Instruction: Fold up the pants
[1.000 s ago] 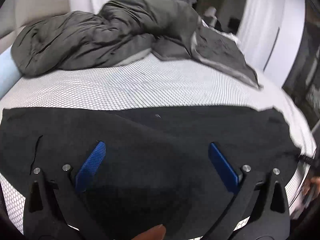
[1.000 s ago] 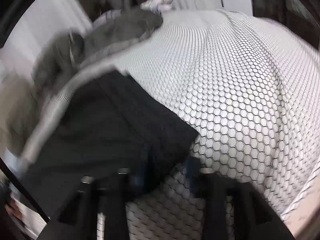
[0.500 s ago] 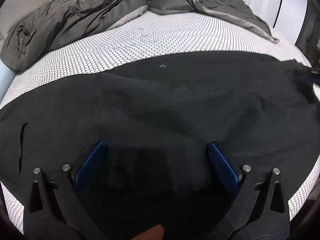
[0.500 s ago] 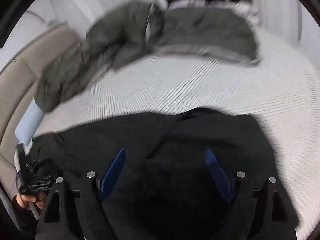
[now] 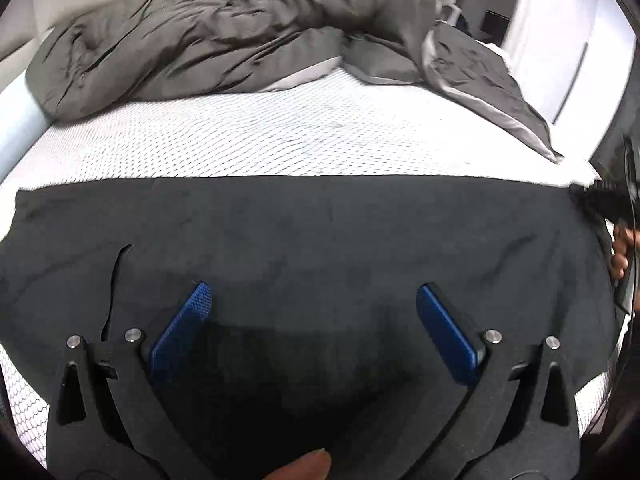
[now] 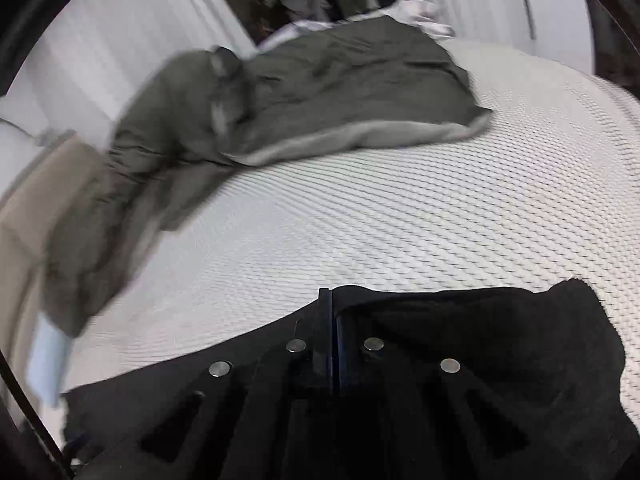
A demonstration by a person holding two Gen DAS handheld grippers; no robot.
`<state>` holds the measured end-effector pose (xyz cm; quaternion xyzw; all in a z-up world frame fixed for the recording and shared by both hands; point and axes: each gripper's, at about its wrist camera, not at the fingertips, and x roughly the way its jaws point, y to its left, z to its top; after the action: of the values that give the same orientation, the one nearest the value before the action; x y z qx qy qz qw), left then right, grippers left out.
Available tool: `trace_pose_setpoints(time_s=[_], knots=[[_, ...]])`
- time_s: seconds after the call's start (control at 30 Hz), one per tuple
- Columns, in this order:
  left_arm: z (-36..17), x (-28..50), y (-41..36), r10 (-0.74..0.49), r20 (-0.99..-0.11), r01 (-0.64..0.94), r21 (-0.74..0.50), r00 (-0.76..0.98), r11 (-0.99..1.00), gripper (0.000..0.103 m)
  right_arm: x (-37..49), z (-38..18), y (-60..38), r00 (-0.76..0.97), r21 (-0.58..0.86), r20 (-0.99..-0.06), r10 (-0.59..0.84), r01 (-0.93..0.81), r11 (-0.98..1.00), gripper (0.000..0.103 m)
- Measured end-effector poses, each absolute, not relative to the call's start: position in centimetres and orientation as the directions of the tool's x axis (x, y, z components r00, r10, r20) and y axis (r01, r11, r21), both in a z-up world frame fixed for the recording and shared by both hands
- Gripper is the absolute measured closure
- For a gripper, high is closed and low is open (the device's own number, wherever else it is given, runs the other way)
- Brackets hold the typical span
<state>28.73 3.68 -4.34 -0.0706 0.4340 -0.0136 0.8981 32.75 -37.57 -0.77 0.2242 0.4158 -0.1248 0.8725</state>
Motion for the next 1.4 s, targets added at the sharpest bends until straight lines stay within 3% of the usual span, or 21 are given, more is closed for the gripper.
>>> trace_pose_setpoints(time_s=[0.1,0.17,0.27,0.4,0.53,0.67,0.73,0.8,0.83,0.87,0.93,1.03,1.07,1.13,1.23,1.33,1.4], knots=[[-4.7,28.7,4.3,-0.066,-0.791,-0.049,-0.121,0.608,0.991,0.001,32.9,-2.0,-39.2,0.569,0.374,-0.817,0.09,0.403,0.835,0.062],[-4.9,28.6,4.6,-0.061,-0.795,-0.05,-0.114,0.603,0.992,0.001,31.0,-1.2,-39.1,0.588,0.366,-0.805,0.079,0.387,0.846,0.038],[-5.5,28.7,4.1,-0.043,-0.81,-0.032,-0.075,0.584,0.997,0.001,26.6,0.7,-38.8,0.621,0.335,-0.783,0.046,0.358,0.872,0.029],[-7.5,28.4,3.9,0.068,-0.844,-0.021,0.067,0.532,0.998,0.0,18.2,1.9,-39.9,0.592,0.215,-0.801,-0.094,0.431,0.877,0.029],[-7.6,28.0,5.9,0.144,-0.833,-0.099,0.108,0.534,0.989,0.0,10.7,1.2,-42.9,0.531,0.144,-0.82,-0.212,0.551,0.822,0.029],[-5.8,27.3,6.0,0.102,-0.816,-0.136,0.029,0.569,0.99,0.001,6.3,-2.1,-46.3,0.64,0.474,-0.768,0.025,0.54,0.696,0.035],[-3.9,26.5,3.3,-0.023,-0.781,-0.054,-0.072,0.624,0.996,0.001,6.6,-2.1,-46.3,0.666,0.506,-0.744,0.05,0.513,0.693,0.038],[-2.9,26.0,0.3,-0.117,-0.756,0.042,-0.118,0.644,0.992,0.001,7.4,-2.3,-45.9,0.643,0.455,-0.766,0.007,0.535,0.712,0.059],[-2.7,25.8,-2.0,-0.175,-0.748,0.111,-0.135,0.64,0.985,0.001,7.7,-2.2,-45.5,0.621,0.401,-0.783,-0.035,0.548,0.734,0.076],[-2.7,25.7,-3.3,-0.206,-0.746,0.15,-0.143,0.633,0.978,0.001,7.8,-2.0,-45.3,0.614,0.369,-0.787,-0.062,0.548,0.751,0.084],[-3.4,25.7,-6.6,-0.237,-0.768,0.242,-0.11,0.595,0.964,0.001,7.1,-1.1,-45.3,0.643,0.358,-0.762,-0.076,0.516,0.778,0.088],[-5.7,26.1,-8.9,-0.075,-0.822,0.231,0.07,0.565,0.971,0.001,5.7,-0.4,-45.6,0.606,0.254,-0.78,-0.154,0.532,0.808,0.088],[-6.5,26.2,-9.2,0.0,-0.825,0.212,0.145,0.564,0.966,0.001,5.4,-0.6,-45.6,0.58,0.221,-0.798,-0.163,0.533,0.817,0.083],[-6.1,25.9,-9.6,-0.011,-0.814,0.215,0.141,0.581,0.966,0.001,5.5,-0.4,-45.2,0.568,0.202,-0.807,-0.165,0.527,0.825,0.075],[-4.5,25.0,-11.0,-0.099,-0.781,0.265,0.087,0.617,0.96,0.001,4.5,1.7,-45.3,0.646,0.231,-0.741,-0.184,0.501,0.834,0.044],[-4.2,25.3,-13.5,-0.168,-0.779,0.319,0.043,0.604,0.947,0.001,4.9,3.0,-45.6,0.697,0.276,-0.699,-0.162,0.471,0.838,0.041],[-5.6,25.7,-15.3,-0.144,-0.814,0.347,0.074,0.563,0.935,0.001,7.6,3.4,-45.9,0.689,0.271,-0.711,-0.137,0.45,0.851,0.041]])
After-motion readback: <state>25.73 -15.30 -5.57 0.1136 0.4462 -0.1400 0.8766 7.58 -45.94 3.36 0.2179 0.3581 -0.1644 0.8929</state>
